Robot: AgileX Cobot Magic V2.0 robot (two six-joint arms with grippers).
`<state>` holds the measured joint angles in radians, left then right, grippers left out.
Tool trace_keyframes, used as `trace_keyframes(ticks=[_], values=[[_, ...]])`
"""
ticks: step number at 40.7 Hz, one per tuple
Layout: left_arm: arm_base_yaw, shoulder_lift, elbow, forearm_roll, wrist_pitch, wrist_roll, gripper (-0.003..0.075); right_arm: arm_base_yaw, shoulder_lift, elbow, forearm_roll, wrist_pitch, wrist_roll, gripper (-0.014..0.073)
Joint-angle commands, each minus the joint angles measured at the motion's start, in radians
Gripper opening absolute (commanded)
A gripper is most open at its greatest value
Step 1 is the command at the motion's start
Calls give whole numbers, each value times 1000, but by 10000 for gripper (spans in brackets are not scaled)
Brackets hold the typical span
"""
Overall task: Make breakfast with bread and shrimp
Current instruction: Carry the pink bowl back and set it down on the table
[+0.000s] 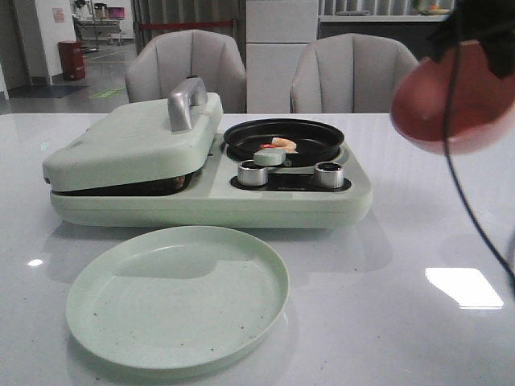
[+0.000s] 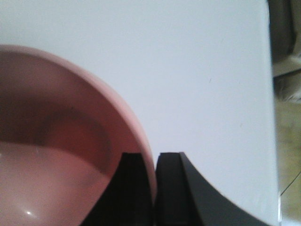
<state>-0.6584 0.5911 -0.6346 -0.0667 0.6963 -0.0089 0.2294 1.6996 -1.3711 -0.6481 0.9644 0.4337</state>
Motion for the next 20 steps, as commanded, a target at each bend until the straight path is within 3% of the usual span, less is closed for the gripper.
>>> trace_keyframes(ticks=[1,6,13,17,20], values=[[-5,1,-30,-2,-68,-9,101,-120,-82,98,98,-110,-73,45],[-5,1,-30,-2,-68,-9,101,-254,-76,213,341,-222,-153,45],[-5,1,-30,-2,-68,-9,101,-335,-54,290,678,-321,-434,45],[-5,1,-30,-2,-68,-9,101,-337,-47,291,772,-326,-541,45],[-5,1,-30,-2,-68,-9,101,-337,-47,287,792,-328,-550,45]])
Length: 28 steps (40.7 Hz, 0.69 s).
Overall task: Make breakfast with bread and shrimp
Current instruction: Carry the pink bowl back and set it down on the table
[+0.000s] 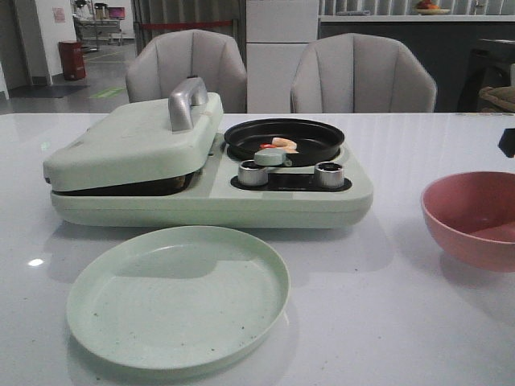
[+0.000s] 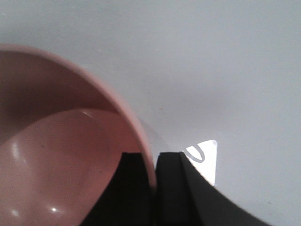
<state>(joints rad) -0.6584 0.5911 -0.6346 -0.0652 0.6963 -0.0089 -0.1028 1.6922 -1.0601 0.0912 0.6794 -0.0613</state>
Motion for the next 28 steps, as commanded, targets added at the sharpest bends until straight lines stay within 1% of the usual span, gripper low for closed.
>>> trace_keyframes(ticks=[1,3,5,6,9,12,14,21,24,28], values=[[-5,1,-30,-4,-68,-9,101,-4,-40,-25,53,-43,-55,50],[-5,1,-30,-4,-68,-9,101,-4,-40,-25,53,-43,-55,76],[-5,1,-30,-4,-68,-9,101,-4,-40,-25,50,-43,-55,143],[-5,1,-30,-4,-68,-9,101,-4,-40,-25,50,-43,-55,183],[-5,1,-30,-4,-68,-9,101,-4,-40,-25,50,-46,-55,344],[-5,1,-30,-4,-68,-9,101,-4,-41,-26,49,-47,-55,442],[-5,1,-30,-4,-68,-9,101,-4,-42,-26,49,-48,-55,466],[-5,1,-30,-4,-68,-9,101,3,-81,-26,49,-54,-55,463],[-5,1,-30,-4,-68,-9,101,26,-125,-26,49,-53,-55,463],[-5,1,-30,-4,-68,-9,101,87,-206,-22,49,-34,-55,463]])
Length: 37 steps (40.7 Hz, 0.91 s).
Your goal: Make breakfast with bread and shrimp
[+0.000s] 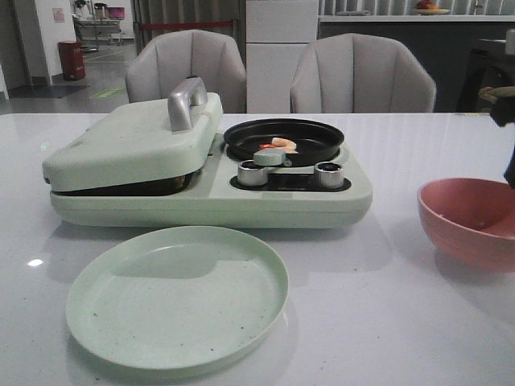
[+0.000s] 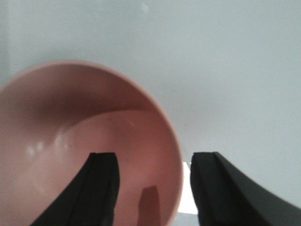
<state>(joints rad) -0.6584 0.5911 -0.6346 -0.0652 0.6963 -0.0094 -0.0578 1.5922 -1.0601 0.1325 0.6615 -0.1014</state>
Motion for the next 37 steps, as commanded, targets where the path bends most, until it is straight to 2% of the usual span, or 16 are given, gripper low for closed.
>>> trace_keyframes(ticks=[1,10,17,26,30,37], values=[[-5,1,-30,-4,-68,-8,101,60,-124,-19,8,-10,-15,463],[-5,1,-30,-4,-68,-8,101,278,-334,94,8,38,-3,463],[-5,1,-30,-4,-68,-8,101,385,-533,253,8,37,81,463],[-5,1,-30,-4,-68,-8,101,388,-787,377,-69,169,134,463],[-5,1,-30,-4,-68,-8,101,388,-893,384,-133,247,177,463],[-5,1,-30,-4,-68,-8,101,388,-1085,384,-133,314,179,463]])
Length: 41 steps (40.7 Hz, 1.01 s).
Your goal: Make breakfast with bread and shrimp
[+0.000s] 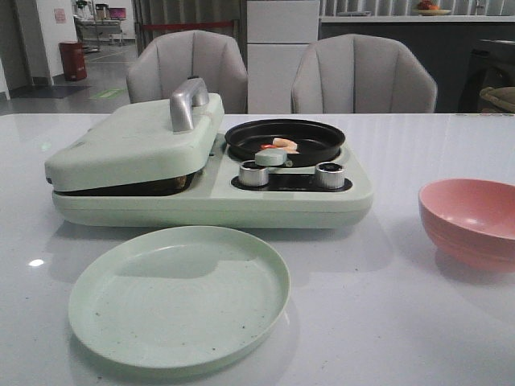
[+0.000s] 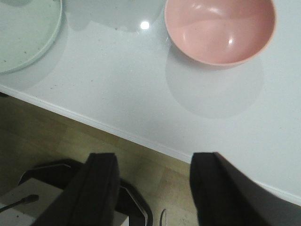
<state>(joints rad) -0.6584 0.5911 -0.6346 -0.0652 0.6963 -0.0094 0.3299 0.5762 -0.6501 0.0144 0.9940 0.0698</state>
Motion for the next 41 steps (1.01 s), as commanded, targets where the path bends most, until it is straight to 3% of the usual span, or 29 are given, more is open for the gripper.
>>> trace_keyframes(ticks=[1,15,28,41], values=[[-5,1,-30,-4,-68,-8,101,0,-89,-26,-14,-15,8,463],[-5,1,-30,-4,-68,-8,101,0,-246,-26,-24,12,8,442],[-5,1,-30,-6,-98,-8,101,0,-246,-26,-27,8,8,31],[-5,1,-30,131,-80,-88,102,0,-246,-26,-14,9,8,35]])
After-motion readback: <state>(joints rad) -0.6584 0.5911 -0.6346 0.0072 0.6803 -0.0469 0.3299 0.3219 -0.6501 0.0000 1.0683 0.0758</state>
